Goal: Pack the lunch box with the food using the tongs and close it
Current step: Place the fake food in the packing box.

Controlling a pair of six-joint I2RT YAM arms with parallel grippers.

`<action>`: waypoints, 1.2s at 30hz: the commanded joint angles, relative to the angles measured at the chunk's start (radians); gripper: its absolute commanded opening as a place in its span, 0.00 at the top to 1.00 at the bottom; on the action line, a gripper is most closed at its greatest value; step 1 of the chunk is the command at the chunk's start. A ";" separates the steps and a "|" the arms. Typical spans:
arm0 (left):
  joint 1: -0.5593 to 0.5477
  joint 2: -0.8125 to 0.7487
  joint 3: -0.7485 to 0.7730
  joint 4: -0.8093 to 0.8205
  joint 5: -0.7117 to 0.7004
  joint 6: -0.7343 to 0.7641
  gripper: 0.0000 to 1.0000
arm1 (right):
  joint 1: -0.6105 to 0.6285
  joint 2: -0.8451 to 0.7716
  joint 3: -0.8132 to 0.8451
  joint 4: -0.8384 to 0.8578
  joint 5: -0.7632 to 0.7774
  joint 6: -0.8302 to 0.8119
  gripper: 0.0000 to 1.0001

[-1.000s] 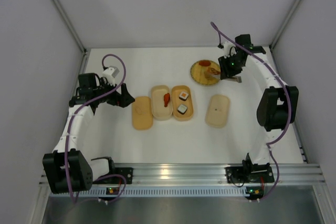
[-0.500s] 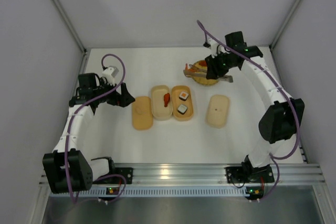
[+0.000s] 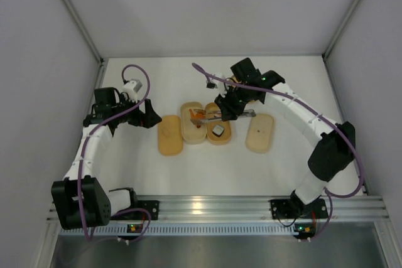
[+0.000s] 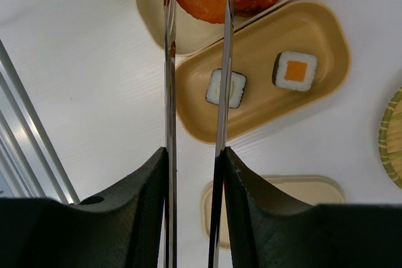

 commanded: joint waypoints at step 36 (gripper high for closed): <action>0.005 -0.024 0.012 0.009 0.014 0.019 0.02 | 0.054 0.070 0.142 0.057 -0.016 0.043 0.51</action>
